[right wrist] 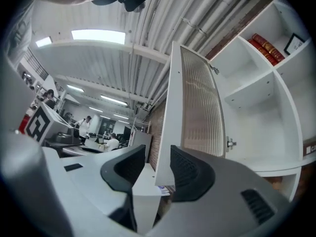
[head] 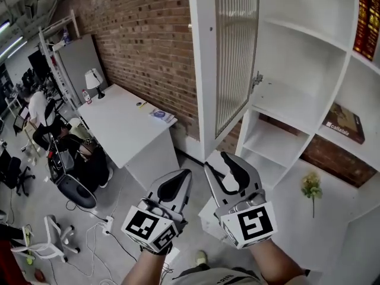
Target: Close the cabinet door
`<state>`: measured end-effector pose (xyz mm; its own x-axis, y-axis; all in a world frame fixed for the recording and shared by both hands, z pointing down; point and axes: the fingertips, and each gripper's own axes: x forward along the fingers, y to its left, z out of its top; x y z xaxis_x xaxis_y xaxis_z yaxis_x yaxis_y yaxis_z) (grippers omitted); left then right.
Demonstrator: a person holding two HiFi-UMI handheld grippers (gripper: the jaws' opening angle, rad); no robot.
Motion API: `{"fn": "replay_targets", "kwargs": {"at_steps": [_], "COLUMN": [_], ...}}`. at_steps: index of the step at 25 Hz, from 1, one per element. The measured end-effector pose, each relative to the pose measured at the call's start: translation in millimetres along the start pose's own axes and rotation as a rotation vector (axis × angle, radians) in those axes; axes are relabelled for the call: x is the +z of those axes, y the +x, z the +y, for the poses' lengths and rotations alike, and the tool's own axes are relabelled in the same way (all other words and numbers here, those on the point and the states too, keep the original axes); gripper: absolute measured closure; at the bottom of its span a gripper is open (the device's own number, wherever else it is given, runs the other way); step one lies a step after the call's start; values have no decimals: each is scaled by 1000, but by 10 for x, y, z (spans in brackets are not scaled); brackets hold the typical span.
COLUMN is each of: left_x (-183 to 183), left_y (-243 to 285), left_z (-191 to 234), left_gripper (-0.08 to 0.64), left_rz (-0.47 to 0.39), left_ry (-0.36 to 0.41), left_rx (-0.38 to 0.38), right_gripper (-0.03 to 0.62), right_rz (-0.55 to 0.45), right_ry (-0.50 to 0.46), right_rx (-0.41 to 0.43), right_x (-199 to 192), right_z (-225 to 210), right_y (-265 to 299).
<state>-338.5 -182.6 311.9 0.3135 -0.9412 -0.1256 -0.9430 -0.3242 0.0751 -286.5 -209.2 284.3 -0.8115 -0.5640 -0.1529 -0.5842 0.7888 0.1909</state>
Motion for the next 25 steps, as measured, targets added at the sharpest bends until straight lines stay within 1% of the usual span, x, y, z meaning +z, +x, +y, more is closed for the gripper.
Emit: {"fn": "replay_targets", "kwargs": {"at_steps": [2, 7, 11, 14, 16, 17, 20, 24, 25], "left_x": [-49, -75, -102, -135, -153, -158, -180, -224, -231], "left_y": [47, 141, 203, 248, 287, 308, 371, 469, 498], "left_z": [90, 295, 395, 431, 438, 438, 425, 309, 270], "left_gripper": [549, 549, 549, 549, 549, 549, 549, 549, 549], "left_rz": [5, 10, 11, 13, 11, 8, 3, 0, -2], "left_ry": [-13, -21, -26, -31, -36, -40, -51, -66, -69], "left_rx": [-25, -63, -92, -113, -126, -134, -160, -217, -234], "right_gripper": [433, 379, 376, 376, 381, 402, 411, 423, 425], "right_rz": [-1, -50, -71, -55, -50, -46, -21, 19, 32], "right_ry": [-28, -75, -129, -187, -204, -211, -239, -238, -222], "right_rx": [-58, -177, -234, -280, -309, -317, -323, -321, -325], "right_x": [7, 90, 89, 48, 36, 33, 19, -12, -26], "right_z": [-41, -100, -102, -120, -161, -175, -169, -190, -211], "right_y": [163, 513, 619, 653, 648, 640, 617, 491, 436]}}
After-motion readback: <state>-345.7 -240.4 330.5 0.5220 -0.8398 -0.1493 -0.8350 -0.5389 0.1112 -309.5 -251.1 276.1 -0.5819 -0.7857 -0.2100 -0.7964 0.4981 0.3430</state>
